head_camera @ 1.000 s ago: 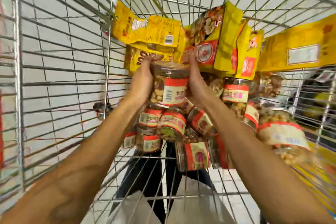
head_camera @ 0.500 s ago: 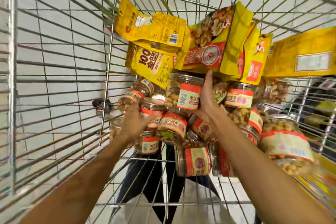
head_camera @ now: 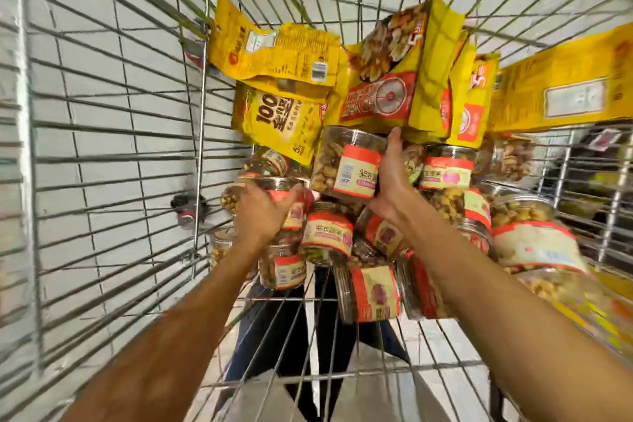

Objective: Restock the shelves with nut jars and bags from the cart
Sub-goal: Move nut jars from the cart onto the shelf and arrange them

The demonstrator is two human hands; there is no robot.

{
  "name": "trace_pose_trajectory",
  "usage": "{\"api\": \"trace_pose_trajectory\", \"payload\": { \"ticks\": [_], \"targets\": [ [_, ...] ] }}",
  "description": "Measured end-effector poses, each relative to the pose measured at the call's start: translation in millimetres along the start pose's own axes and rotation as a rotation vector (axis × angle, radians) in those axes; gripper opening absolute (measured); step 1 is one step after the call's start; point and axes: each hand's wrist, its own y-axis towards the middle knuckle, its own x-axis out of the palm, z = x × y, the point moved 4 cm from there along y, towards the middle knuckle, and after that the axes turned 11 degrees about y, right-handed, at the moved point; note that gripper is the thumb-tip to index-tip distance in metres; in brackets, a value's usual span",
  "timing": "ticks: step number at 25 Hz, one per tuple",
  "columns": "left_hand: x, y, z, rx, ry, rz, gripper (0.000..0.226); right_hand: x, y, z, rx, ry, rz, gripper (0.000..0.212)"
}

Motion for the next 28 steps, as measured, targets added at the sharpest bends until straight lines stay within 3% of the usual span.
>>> {"api": "trace_pose_trajectory", "payload": {
  "ticks": [1,3,8,11,18,24,28],
  "targets": [
    [-19,1,5,-0.001,-0.136,-0.012,0.041,6,-11,-6,-0.027,-0.007,-0.012,0.078],
    [-59,-4,22,-0.041,-0.411,-0.159,0.027,21,-45,-22,-0.084,-0.01,-0.026,0.08],
    [-147,-67,114,0.21,-0.815,-0.653,0.049,23,-163,-55,-0.305,0.17,-0.136,0.09],
    [-168,-135,172,0.422,-0.782,-0.81,0.053,-16,-243,-51,-0.476,0.418,-0.248,0.093],
    [-100,-338,261,0.65,-0.601,-1.337,0.064,-180,-380,18,-0.876,0.998,-0.134,0.079],
    [26,-496,271,0.782,-0.363,-1.595,0.07,-338,-447,132,-1.073,1.39,0.191,0.058],
    [123,-600,253,0.78,-0.317,-1.662,0.073,-449,-483,186,-1.082,1.406,0.309,0.071]
  ]
}}
